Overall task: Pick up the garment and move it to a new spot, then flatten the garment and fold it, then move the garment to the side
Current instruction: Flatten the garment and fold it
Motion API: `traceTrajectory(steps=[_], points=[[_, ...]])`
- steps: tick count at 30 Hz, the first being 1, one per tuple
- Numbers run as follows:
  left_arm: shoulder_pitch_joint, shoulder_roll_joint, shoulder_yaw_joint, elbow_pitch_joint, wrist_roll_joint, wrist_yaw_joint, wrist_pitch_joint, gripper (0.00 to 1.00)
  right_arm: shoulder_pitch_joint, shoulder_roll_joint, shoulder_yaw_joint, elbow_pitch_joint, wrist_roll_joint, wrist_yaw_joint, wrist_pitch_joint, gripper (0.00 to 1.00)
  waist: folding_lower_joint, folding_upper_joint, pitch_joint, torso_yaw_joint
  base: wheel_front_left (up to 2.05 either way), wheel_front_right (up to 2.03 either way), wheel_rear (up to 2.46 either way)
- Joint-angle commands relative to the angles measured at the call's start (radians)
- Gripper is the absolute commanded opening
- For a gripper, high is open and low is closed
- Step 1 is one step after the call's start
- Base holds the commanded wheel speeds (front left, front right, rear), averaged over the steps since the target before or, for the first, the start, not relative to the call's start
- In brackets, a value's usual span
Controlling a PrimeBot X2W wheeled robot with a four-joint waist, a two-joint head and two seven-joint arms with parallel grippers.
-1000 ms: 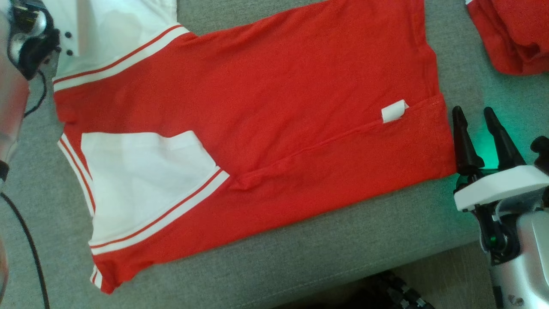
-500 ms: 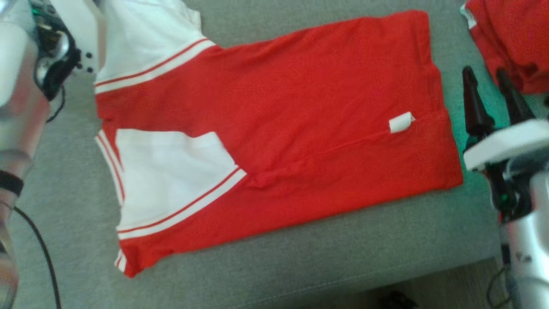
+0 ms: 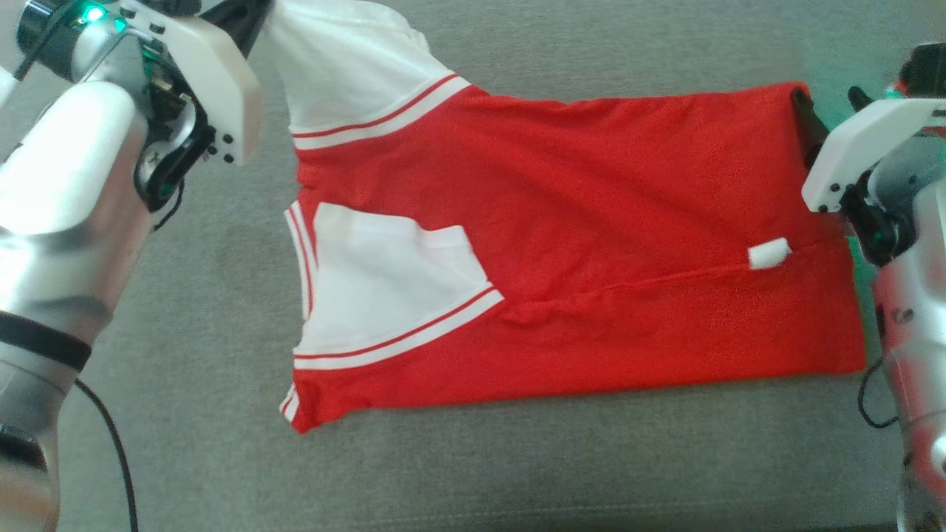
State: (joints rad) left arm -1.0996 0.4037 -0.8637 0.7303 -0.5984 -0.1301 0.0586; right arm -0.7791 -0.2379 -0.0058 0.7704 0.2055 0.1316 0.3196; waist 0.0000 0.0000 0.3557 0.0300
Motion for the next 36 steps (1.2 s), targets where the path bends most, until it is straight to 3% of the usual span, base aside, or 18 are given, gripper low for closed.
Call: traceTrajectory(steps=[1, 9, 12, 16, 17, 19, 21, 28, 36], points=[[-0.032, 0.041, 0.028, -0.028, 0.008, 0.007, -0.011, 0.0, -0.04, -0.01, 0.017, 0.007, -0.007, -0.001, 0.01, 1.0, 0.0, 0.0, -0.004, 0.025, 0.0, 0.0, 0.0], [-0.021, 0.045, 0.02, -0.036, 0.002, 0.009, -0.017, 0.0, -0.133, 0.01, 0.065, 0.166, -0.005, -0.001, 0.015, 1.0, 0.0, 0.0, -0.003, 0.041, 0.0, 0.0, 0.0], [-0.019, 0.047, 0.017, -0.03, -0.001, 0.008, -0.018, 0.0, -0.153, 0.011, 0.094, 0.193, 0.009, -0.001, -0.004, 0.91, 0.0, 0.0, -0.005, 0.038, 0.0, 0.0, 0.0], [-0.02, 0.046, 0.01, -0.022, -0.006, 0.007, -0.015, 0.0, -0.183, 0.01, 0.127, 0.235, 0.019, -0.001, -0.016, 0.49, 0.0, 0.0, -0.003, 0.038, 0.0, 0.0, 0.0], [-0.021, 0.046, 0.008, -0.021, -0.007, 0.007, -0.014, 0.0, -0.191, 0.01, 0.133, 0.245, 0.022, -0.001, -0.019, 0.48, 0.0, 0.0, -0.002, 0.039, 0.0, 0.0, 0.0], [-0.024, 0.045, 0.004, -0.02, -0.008, 0.006, -0.012, 0.0, -0.207, 0.008, 0.142, 0.266, 0.027, -0.001, -0.026, 0.32, 0.0, 0.0, 0.002, 0.042, 0.0, 0.0, 0.0], [-0.028, 0.044, 0.0, -0.018, -0.009, 0.006, -0.012, 0.0, -0.221, 0.005, 0.149, 0.285, 0.031, -0.001, -0.032, 0.0, 0.0, 0.0, 0.006, 0.045, 0.0, 0.0, 0.0], [-0.034, 0.046, -0.01, -0.013, 0.0, 0.005, -0.047, 0.0, -0.262, -0.009, 0.146, 0.318, 0.037, -0.001, -0.118, 0.0, 0.0, 0.0, 0.004, 0.041, 0.0, 0.0, 0.0], [-0.07, 0.024, 0.011, 0.029, 0.023, 0.032, -0.215, 0.0, -0.318, -0.063, 0.121, 0.347, 0.073, -0.001, -0.199, 0.0, 0.0, 0.0, -0.019, 0.02, 0.0, 0.0, 0.0]])
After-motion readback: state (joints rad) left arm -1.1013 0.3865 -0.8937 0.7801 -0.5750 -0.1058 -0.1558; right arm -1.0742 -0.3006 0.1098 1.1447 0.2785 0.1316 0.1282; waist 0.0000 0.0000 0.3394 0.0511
